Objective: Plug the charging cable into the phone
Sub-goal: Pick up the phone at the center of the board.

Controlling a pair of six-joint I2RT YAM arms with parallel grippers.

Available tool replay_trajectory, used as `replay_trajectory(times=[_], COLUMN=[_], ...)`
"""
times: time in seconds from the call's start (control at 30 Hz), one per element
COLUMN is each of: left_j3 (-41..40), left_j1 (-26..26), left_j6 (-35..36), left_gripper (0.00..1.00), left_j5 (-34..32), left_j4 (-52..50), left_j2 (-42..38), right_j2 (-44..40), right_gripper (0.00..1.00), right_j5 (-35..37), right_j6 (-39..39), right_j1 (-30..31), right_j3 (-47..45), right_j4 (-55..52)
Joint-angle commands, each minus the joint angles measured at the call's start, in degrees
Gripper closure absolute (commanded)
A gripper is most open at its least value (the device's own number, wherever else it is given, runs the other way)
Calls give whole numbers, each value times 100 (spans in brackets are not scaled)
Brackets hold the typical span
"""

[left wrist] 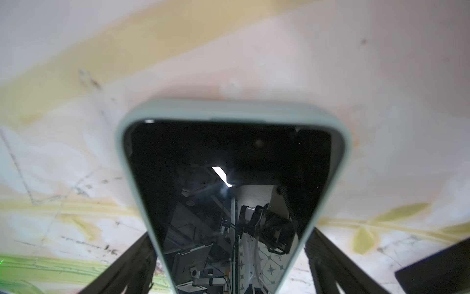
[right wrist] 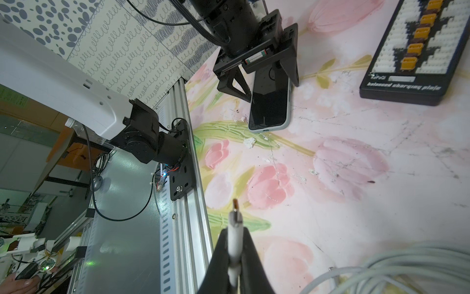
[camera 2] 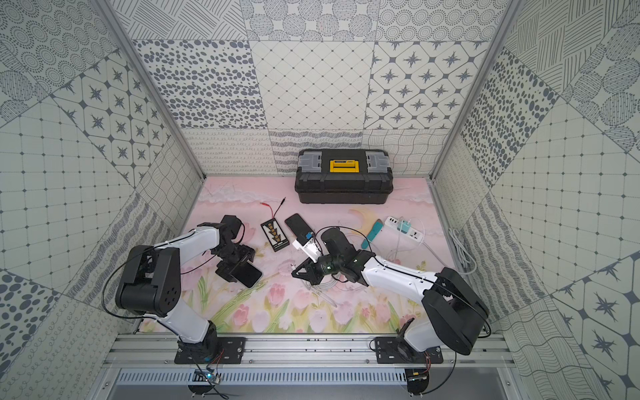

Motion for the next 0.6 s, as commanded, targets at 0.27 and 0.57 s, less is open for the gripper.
replay_trajectory(times=[0.27, 0.57], left_j3=[-242, -223], left_j1=[111, 14], left_j6=[487, 1157], left_gripper=[36, 79], left_j5=[-326, 382], left_j4=[210, 303], left_j2=[145, -1053], right_j2=[56, 196], right_gripper=[100, 100], right_j5=[68, -24], right_j6=[-64, 110], right_j1=[24, 82], right_j3=[-32, -116], right_j4=[65, 225])
